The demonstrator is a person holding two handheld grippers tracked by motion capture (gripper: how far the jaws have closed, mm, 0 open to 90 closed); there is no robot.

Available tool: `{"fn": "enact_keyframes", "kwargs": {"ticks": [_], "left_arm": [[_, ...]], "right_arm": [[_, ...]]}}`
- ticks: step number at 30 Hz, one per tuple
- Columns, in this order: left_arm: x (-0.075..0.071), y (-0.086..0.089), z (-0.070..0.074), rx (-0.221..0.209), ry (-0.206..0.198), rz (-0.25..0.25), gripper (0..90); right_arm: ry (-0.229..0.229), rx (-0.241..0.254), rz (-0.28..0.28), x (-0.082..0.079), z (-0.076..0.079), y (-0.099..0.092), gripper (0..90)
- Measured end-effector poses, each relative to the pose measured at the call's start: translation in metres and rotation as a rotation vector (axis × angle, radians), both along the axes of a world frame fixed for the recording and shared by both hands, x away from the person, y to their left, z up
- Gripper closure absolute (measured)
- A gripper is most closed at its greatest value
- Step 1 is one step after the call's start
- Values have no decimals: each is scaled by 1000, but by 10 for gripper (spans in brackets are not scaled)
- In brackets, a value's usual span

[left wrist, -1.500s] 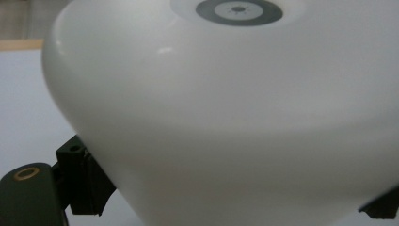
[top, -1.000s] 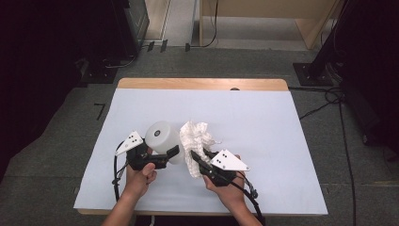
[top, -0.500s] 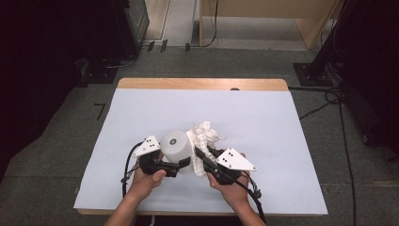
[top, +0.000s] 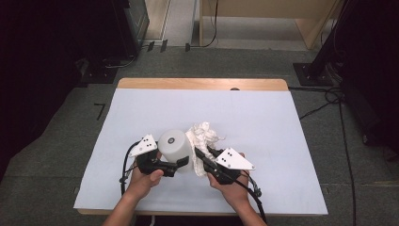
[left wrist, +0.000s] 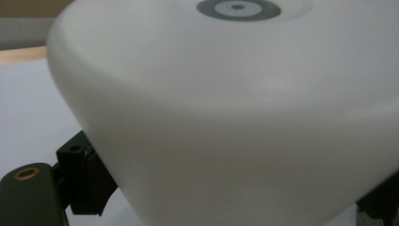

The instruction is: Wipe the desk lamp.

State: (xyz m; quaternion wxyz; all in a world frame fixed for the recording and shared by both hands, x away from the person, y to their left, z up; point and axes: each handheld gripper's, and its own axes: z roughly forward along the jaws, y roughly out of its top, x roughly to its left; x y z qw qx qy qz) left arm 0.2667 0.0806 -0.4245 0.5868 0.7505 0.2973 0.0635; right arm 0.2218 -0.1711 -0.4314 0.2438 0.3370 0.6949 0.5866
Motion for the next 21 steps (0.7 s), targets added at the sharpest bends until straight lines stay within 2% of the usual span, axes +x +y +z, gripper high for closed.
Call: {"fn": "enact_keyframes", "kwargs": {"ticks": [4,7,10,12,16,18,21], "left_arm": [[3,9,2,-26,1,41,83],[4,11,2,-24,-5,47,83],[3,8,-1,38,-43,80,83],[4,2,-10,116,-70,145,83],[8,-5,-25,220,-82,245,83],[9,-7,-30,258,-95,287,82],[11,-7,-38,284,-116,328,82]], "right_arm": [[12,-18,10,0,-5,5,741],[17,-29,17,0,-7,8,740],[14,-24,2,2,-6,4,740],[15,-15,-20,3,-4,-1,740],[10,4,-57,6,-1,-12,740],[6,10,-69,7,0,-16,740],[8,18,-90,9,1,-22,740]]}}
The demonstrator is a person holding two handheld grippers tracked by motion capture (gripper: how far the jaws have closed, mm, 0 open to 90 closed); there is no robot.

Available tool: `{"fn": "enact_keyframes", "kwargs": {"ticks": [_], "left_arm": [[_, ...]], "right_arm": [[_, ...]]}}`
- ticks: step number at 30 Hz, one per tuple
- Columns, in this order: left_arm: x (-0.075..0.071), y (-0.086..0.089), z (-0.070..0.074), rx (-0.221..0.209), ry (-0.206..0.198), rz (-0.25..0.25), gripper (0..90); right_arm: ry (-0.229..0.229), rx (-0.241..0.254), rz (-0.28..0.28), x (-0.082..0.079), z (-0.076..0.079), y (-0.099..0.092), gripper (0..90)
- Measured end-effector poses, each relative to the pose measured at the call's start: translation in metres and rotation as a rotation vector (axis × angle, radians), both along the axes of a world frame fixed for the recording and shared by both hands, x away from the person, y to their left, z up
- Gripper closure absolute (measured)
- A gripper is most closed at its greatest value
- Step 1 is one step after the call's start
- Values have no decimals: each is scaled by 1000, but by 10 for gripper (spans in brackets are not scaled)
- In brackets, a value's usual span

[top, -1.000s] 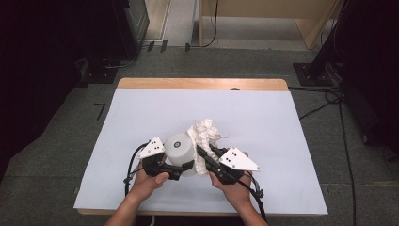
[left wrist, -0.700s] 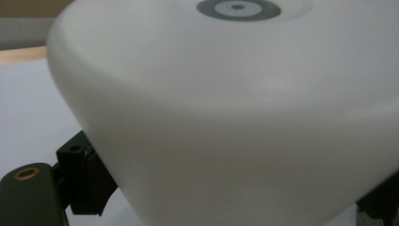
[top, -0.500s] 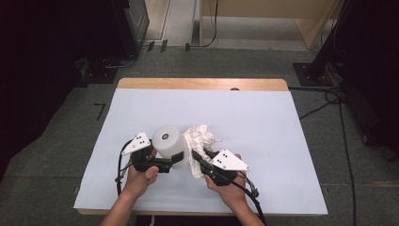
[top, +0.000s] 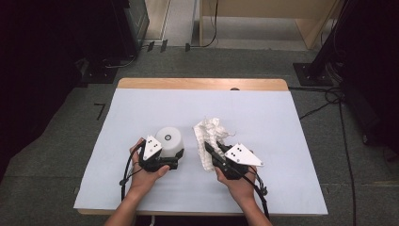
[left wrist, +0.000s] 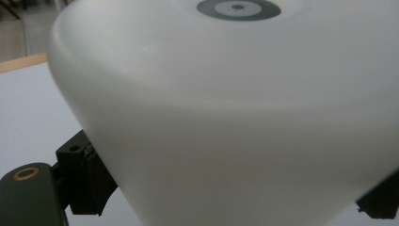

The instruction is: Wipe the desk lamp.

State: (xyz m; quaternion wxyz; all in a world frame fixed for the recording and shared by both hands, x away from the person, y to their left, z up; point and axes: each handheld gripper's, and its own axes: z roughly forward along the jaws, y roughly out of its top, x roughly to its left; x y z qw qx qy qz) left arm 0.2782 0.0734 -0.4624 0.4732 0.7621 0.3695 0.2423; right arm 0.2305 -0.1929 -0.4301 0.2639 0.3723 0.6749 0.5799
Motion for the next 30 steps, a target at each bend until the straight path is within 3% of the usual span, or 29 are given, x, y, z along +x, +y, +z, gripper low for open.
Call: {"fn": "enact_keyframes", "kwargs": {"ticks": [6,11,14,19,25,28,30], "left_arm": [[2,-4,-13,76,-8,29,82],[1,-3,-13,75,-9,28,81],[1,-2,-13,81,2,55,68],[-8,-4,-11,51,-23,135,30],[-12,-24,-13,97,-9,285,40],[-10,-22,-12,82,2,279,63],[-10,-19,-11,49,12,260,72]], "right_arm": [[-4,-1,-8,1,1,-3,740],[-5,-6,-8,1,0,-3,740],[-4,-5,-7,1,0,-3,739],[-1,-4,-12,2,0,-5,739],[3,-4,-13,1,-1,-4,738],[-1,-6,-11,2,-1,-4,738],[7,-6,-8,2,-2,-3,739]]}}
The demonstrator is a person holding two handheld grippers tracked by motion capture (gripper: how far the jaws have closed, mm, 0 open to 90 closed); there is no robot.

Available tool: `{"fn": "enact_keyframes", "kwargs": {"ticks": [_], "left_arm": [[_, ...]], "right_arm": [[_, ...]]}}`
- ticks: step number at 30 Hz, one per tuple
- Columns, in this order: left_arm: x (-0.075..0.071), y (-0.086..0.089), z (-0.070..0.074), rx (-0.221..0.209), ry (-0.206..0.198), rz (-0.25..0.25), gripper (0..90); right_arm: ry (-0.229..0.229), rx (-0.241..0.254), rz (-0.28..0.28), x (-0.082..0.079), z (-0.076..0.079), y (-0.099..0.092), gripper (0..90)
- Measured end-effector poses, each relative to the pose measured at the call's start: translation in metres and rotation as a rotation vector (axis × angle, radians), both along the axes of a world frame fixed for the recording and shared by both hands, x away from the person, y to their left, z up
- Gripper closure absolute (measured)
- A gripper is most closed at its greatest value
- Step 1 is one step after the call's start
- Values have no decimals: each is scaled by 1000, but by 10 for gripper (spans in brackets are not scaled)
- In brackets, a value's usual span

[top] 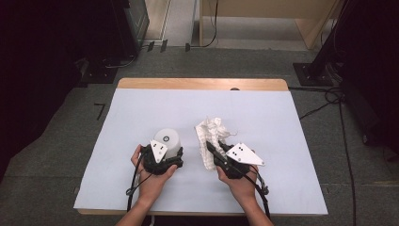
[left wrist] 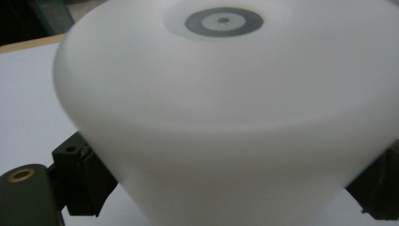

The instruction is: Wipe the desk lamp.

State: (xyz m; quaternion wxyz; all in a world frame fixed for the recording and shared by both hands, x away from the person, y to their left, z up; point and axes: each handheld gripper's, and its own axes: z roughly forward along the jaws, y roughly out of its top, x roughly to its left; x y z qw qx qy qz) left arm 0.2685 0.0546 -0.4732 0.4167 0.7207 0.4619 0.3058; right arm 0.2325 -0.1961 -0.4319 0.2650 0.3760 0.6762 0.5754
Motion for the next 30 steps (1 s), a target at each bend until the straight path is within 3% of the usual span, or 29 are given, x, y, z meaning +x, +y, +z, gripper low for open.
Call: {"fn": "enact_keyframes", "kwargs": {"ticks": [2,5,8,10,13,15,19,22,30], "left_arm": [[2,6,3,-39,17,-33,83],[1,14,10,-87,-15,-104,84],[-1,24,24,-185,-32,-254,85],[-1,27,31,-237,-18,-364,85],[-2,29,36,-282,-4,-483,85],[-3,27,37,-281,6,-526,85],[-6,19,37,-260,24,-585,85],[-8,16,37,-254,26,-617,85],[-6,29,47,-330,10,-604,85]], "right_arm": [[0,-2,2,0,-1,2,739],[0,-4,12,-1,0,5,738],[-6,-4,23,-3,2,7,739],[-10,1,33,-5,4,8,739],[-30,9,52,-8,9,10,740],[-44,13,65,-11,13,12,740],[-81,20,101,-17,21,15,740],[-83,23,112,-18,22,16,740],[-23,-9,118,-12,5,23,742]]}}
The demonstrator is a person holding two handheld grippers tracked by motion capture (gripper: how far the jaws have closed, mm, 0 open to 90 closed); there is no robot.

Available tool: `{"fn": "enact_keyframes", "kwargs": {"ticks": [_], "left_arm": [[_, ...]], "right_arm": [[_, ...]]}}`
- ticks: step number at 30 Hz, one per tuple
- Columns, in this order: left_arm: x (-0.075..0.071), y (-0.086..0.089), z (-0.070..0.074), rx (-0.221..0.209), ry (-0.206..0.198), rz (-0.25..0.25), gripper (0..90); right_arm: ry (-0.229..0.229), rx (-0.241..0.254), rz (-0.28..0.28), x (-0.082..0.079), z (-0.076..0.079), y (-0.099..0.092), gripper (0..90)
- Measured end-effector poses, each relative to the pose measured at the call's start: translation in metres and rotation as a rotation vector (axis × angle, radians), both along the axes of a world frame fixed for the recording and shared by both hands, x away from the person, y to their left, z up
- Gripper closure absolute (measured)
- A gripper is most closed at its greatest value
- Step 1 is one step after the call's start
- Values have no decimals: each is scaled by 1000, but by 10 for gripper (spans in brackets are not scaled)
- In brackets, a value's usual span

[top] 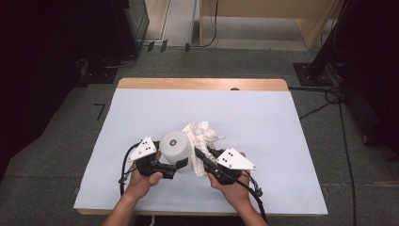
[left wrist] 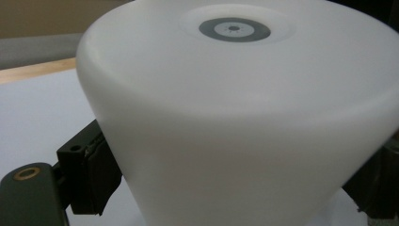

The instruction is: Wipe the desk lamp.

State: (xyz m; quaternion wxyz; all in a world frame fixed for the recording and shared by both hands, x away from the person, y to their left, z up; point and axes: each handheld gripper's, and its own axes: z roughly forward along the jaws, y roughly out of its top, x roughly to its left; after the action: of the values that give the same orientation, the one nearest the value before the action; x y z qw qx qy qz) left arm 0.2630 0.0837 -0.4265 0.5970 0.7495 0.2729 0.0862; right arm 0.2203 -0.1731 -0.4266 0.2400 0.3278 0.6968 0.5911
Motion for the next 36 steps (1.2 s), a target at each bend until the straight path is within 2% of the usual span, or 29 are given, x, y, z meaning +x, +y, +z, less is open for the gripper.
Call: {"fn": "enact_keyframes", "kwargs": {"ticks": [5,7,11,17,21,24,26,28,31,36], "left_arm": [[3,10,4,-39,10,19,85],[4,12,4,-39,10,15,86],[3,7,1,-33,20,4,86],[1,-5,-5,31,12,-25,86],[-2,-14,-9,98,-7,-33,86],[-2,-17,-12,110,-10,-32,85],[-1,-17,-13,113,-11,-19,85],[1,-15,-16,131,-23,17,85],[5,-13,-23,180,-38,109,85],[11,-15,-36,271,-59,200,85]], "right_arm": [[17,-38,6,2,-13,7,742],[28,-45,7,3,-15,9,742],[21,-45,3,2,-13,8,742],[-6,-18,-17,1,-1,-1,742],[-25,5,-26,0,5,-6,742],[-42,19,-31,-1,11,-9,742],[-45,20,-35,-1,13,-12,742],[-38,27,-45,0,13,-14,742],[-36,27,-60,2,12,-17,742],[-21,21,-64,4,7,-17,742]]}}
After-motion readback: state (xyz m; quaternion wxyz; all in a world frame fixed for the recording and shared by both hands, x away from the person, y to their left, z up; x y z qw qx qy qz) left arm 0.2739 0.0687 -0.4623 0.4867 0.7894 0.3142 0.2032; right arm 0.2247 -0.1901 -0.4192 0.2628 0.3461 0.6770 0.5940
